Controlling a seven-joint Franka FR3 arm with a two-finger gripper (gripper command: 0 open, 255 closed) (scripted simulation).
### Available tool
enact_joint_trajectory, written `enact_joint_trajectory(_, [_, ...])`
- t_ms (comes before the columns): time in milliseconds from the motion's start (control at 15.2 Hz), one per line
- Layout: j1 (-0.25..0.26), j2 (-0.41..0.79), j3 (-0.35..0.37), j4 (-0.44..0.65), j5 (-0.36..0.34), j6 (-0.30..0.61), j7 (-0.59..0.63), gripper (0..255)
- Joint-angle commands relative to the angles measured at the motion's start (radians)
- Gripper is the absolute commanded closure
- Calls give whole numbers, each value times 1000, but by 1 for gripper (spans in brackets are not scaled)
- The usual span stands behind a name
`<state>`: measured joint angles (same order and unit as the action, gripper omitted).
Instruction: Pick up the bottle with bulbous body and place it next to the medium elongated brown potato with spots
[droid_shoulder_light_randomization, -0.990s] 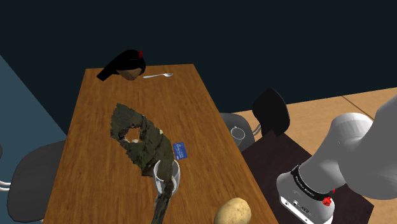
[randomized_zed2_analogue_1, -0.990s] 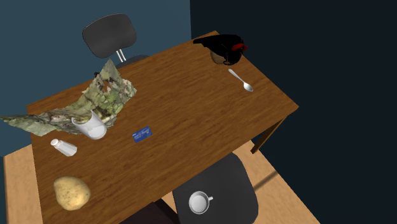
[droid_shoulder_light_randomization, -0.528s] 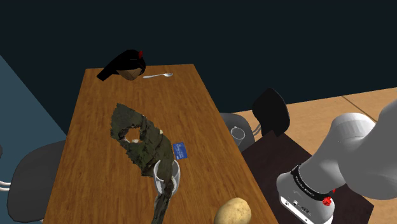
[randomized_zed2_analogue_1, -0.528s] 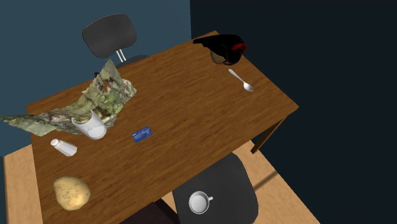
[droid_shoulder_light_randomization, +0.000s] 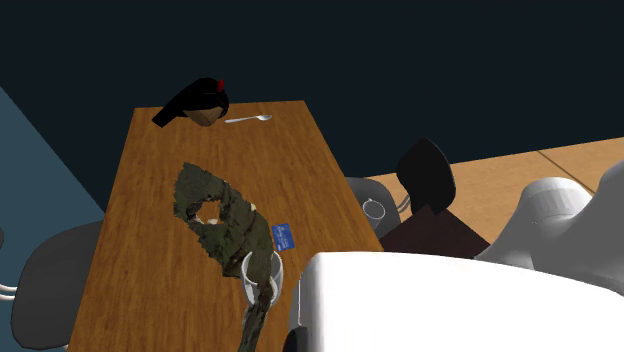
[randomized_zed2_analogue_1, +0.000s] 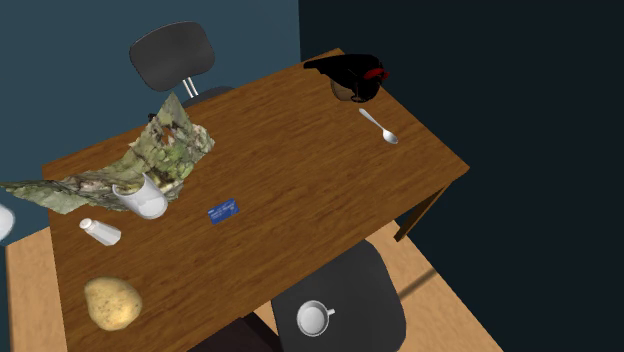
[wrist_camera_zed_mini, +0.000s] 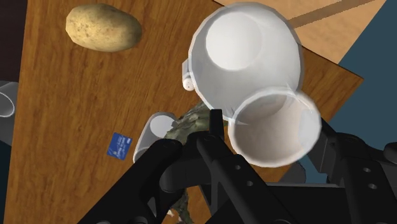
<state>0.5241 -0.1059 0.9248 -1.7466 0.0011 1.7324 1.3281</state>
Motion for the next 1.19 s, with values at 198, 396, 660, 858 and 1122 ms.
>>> enact_joint_trajectory(198, [1, -8, -2, -73, 6, 68, -2, 255])
enact_joint_trajectory(396, [2, -9, 0, -113, 7, 109, 0, 255])
enact_joint_trajectory(660, [3, -5, 4, -164, 4, 162, 5, 255])
enact_joint_trajectory(858, [4, 2, 8, -200, -2, 202, 12, 255])
enact_joint_trajectory(1122, [4, 16, 14, -244, -14, 254, 24, 255])
